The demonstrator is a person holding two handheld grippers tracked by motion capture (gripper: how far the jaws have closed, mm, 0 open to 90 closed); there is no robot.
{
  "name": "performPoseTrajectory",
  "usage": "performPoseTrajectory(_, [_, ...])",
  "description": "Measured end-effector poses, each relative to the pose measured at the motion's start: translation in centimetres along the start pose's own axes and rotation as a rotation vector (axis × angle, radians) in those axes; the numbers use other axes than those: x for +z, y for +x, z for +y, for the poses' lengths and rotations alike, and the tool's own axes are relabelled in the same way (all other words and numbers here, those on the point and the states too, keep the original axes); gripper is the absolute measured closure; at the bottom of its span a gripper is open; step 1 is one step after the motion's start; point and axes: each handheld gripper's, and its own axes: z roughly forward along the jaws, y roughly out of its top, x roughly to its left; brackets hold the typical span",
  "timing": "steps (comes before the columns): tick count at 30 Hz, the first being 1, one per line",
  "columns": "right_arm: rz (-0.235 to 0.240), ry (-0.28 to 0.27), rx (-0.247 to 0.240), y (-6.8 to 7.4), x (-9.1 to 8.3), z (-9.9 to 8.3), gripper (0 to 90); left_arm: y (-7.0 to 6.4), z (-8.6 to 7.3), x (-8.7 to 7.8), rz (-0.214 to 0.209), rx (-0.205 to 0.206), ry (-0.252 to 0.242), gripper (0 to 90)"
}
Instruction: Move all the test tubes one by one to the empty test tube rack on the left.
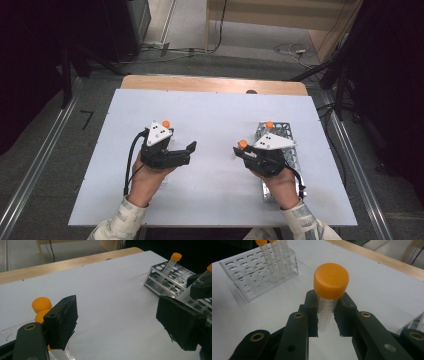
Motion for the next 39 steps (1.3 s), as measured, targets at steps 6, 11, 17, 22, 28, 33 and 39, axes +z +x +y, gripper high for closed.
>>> performPoseTrajectory(6, [0.02,0.005,-0.012,0.9,0.7,0.0,70.7,-0.6,0.0,0.2,-0.021,0.011,0.0,17.8])
performPoseTrajectory(11, [0.038,0.005,-0.022,1.7,1.4,0.1,70.7,-1.2,0.0,0.1,-0.042,0.012,-0.008,17.8])
performPoseTrajectory(17, [0.058,0.02,-0.035,2.7,2.4,0.2,70.7,-2.2,0.1,-0.1,-0.084,0.031,-0.021,19.6])
performPoseTrajectory(22, [0.074,0.027,-0.051,3.4,3.1,0.3,70.7,-3.3,0.1,0.0,-0.135,0.05,-0.02,21.4])
performPoseTrajectory(28, [0.098,0.043,-0.077,4.5,3.9,0.3,70.7,-4.2,-0.1,0.2,-0.164,0.076,-0.012,23.9])
performPoseTrajectory(33, [0.118,0.042,-0.088,5.2,4.2,0.6,70.7,-4.6,-0.4,0.7,-0.189,0.096,0.004,31.1])
performPoseTrajectory(39, [0.131,0.041,-0.104,5.8,4.4,0.6,70.7,-4.9,-0.7,0.9,-0.196,0.129,0.008,44.4])
